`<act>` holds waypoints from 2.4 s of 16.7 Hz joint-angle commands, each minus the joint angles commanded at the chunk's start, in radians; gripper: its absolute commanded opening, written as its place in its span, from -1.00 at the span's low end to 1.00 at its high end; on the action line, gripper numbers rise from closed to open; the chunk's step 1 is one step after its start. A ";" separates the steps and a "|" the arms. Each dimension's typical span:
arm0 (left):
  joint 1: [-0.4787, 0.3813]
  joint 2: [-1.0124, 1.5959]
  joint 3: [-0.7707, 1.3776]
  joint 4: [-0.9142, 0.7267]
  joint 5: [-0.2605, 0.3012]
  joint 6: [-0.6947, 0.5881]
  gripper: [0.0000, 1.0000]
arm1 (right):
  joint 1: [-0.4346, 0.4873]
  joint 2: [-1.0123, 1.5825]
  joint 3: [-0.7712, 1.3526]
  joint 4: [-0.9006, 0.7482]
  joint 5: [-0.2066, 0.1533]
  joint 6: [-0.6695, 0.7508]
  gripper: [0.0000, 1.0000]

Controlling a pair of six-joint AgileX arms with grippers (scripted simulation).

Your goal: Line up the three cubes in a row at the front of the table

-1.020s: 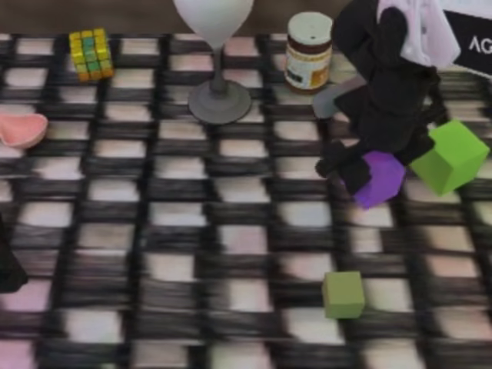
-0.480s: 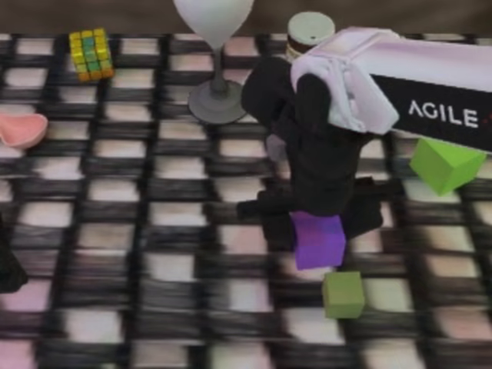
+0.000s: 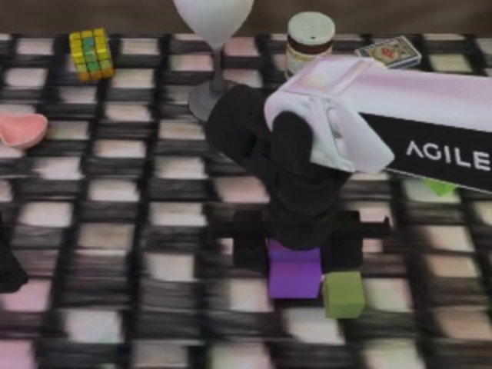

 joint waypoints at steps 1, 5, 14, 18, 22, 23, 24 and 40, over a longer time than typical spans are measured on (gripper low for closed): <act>0.000 0.000 0.000 0.000 0.000 0.000 1.00 | 0.000 0.000 0.000 0.000 0.000 0.000 -1.00; 0.000 0.000 0.000 0.000 0.000 0.000 1.00 | -0.003 0.009 -0.011 0.017 -0.001 -0.001 -1.00; 0.000 0.000 0.000 0.000 0.000 0.000 1.00 | 0.004 0.087 -0.165 0.252 0.001 0.005 -1.00; 0.000 0.000 0.000 0.000 0.000 0.000 1.00 | 0.004 0.087 -0.165 0.252 0.001 0.005 -0.70; 0.000 0.000 0.000 0.000 0.000 0.000 1.00 | 0.004 0.087 -0.165 0.252 0.001 0.005 -0.10; 0.000 0.000 0.000 0.000 0.000 0.000 1.00 | 0.004 0.087 -0.165 0.252 0.001 0.005 0.06; 0.000 0.000 0.000 0.000 0.000 0.000 1.00 | 0.004 0.087 -0.165 0.252 0.001 0.005 0.21; 0.000 0.000 0.000 0.000 0.000 0.000 1.00 | 0.005 0.081 -0.151 0.234 0.001 0.005 1.00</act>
